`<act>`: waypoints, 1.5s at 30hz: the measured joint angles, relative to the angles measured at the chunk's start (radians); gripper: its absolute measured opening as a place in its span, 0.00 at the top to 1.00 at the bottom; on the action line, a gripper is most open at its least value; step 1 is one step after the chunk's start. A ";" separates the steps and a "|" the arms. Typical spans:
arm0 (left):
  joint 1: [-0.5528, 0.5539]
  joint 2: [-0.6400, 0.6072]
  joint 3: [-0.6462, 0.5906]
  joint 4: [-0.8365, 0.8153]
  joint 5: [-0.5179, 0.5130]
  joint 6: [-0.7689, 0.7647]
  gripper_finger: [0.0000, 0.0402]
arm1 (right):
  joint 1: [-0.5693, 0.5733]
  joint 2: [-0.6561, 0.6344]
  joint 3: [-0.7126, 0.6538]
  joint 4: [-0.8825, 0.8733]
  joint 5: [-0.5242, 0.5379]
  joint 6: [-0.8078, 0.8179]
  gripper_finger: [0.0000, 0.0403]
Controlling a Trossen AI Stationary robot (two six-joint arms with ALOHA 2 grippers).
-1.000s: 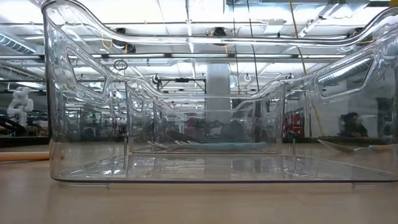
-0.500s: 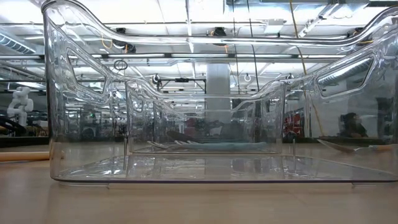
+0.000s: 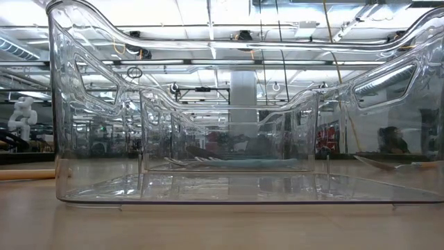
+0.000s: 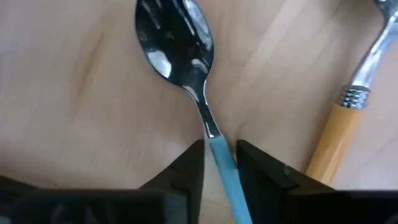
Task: Sort silverware by color (type)
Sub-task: Put the light blue spoon into the middle transparent bin
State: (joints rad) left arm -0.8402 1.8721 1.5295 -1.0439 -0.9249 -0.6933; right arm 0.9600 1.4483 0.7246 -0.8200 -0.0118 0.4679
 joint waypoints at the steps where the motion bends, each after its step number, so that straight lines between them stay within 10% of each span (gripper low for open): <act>1: 0.000 0.000 0.000 0.000 0.000 0.000 0.71 | 0.000 0.004 0.000 0.004 -0.003 -0.008 0.79; 10: 0.000 0.000 0.000 0.000 0.000 0.000 0.71 | 0.000 0.007 -0.001 0.025 -0.015 -0.019 0.95; 45: 0.000 0.000 0.000 0.001 0.000 -0.003 0.71 | -0.014 0.010 0.266 -0.068 0.068 0.174 0.95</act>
State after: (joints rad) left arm -0.8398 1.8721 1.5291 -1.0431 -0.9249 -0.6968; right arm 0.9462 1.4582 0.9902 -0.8880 0.0563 0.6419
